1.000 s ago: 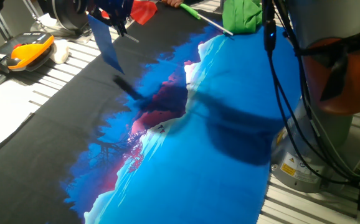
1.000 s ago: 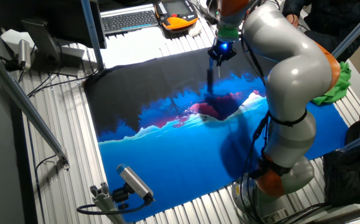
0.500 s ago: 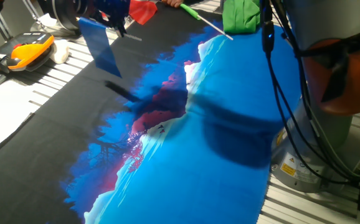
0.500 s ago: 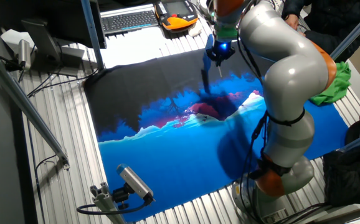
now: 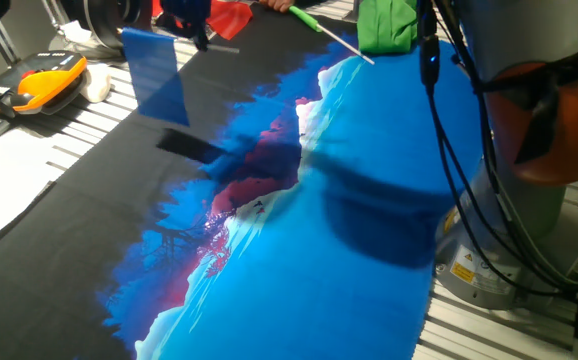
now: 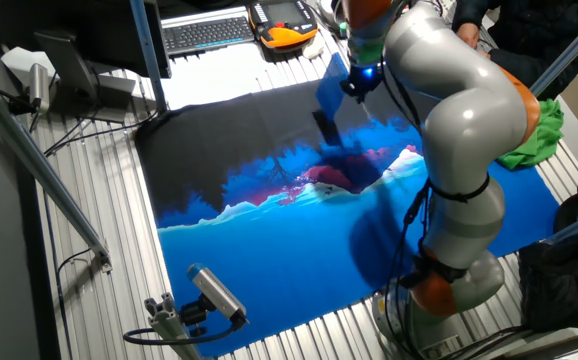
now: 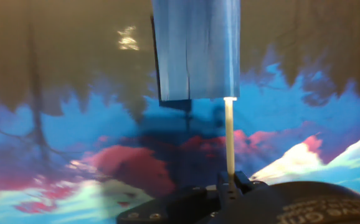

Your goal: Wave the flag

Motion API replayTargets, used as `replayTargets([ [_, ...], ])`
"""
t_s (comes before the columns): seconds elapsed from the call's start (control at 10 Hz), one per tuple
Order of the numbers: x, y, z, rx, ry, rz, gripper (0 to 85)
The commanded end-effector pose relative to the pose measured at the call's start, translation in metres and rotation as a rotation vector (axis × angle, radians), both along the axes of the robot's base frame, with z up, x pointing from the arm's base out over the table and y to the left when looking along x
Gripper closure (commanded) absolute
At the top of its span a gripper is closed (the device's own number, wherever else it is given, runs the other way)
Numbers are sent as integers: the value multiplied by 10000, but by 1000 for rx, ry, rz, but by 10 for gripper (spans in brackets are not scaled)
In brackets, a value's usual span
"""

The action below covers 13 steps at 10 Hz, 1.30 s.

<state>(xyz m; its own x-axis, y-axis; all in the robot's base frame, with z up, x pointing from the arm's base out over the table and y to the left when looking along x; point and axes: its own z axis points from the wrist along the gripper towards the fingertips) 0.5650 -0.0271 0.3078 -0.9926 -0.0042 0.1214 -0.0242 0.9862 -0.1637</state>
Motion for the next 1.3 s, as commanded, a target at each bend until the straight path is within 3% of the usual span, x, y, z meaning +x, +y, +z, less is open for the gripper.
replayTargets([
  [0.0, -8, -337, 14, 1, 1, 130, 850],
  [0.1, -37, -535, 40, 4, 3, 149, 850],
  [0.3, -136, -822, -7, -17, -15, 193, 850],
  [0.4, -151, -866, -57, -4, -13, 193, 850],
  [0.7, -64, -511, -38, 64, 28, 55, 850],
  [0.9, -33, -92, 28, 63, 36, -52, 850],
  [1.0, -49, 112, 40, 78, 34, -105, 850],
  [1.2, -145, 537, 2, 72, 13, -220, 850],
])
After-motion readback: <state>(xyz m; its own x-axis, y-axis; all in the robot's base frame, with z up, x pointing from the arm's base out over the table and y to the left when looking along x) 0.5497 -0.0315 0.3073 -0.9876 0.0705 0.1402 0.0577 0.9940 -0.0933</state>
